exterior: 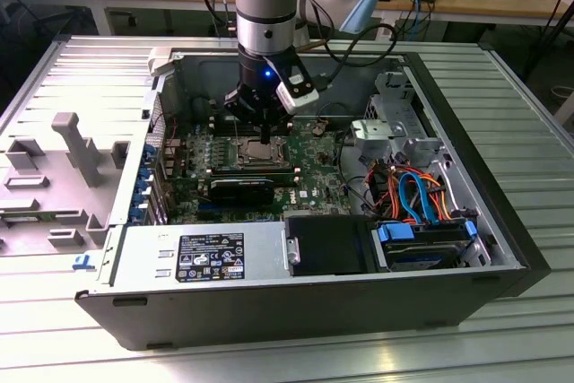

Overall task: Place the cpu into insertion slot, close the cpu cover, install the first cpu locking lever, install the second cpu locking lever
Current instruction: 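Install the first cpu locking lever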

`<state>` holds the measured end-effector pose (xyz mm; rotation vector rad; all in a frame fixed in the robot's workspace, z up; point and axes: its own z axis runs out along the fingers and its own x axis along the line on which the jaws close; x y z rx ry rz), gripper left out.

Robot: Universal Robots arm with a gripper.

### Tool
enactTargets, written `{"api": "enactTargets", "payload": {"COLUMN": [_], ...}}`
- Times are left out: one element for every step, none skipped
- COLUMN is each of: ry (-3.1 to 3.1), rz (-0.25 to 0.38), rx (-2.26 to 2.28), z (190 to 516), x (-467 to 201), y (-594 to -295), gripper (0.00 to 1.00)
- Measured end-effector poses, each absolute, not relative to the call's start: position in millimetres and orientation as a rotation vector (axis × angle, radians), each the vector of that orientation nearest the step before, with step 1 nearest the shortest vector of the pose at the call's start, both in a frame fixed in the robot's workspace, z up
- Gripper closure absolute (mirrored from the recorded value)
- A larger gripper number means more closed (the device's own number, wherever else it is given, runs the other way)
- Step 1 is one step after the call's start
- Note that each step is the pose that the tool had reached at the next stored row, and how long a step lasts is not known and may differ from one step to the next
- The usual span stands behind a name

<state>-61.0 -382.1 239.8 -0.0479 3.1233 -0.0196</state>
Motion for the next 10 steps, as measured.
{"api": "enactTargets", "payload": {"ry": [3.123, 3.123, 3.123, 3.123, 3.123, 3.123, 3.123, 3.123, 3.123, 3.123], "rz": [-0.02, -0.02, -0.02, -0.02, -0.02, -0.02, -0.02, -0.02, -0.019, -0.019], "rx": [-0.049, -0.051, -0.052, -0.054, -0.057, -0.06, -0.063, -0.064, -0.066, -0.069], "z": [239.8, 239.8, 239.8, 239.8, 239.8, 239.8, 239.8, 239.8, 239.8, 239.8], "x": [-61.0, -61.0, -61.0, -61.0, -61.1, -61.0, -61.0, -61.0, -61.0, -61.0], "y": [-382.1, -382.0, -382.1, -382.0, -382.1, -382.0, -382.0, -382.1, -382.0, -382.0], "gripper": [0.89, 0.89, 0.89, 0.89, 0.89, 0.89, 0.89, 0.89, 0.89, 0.89]}}
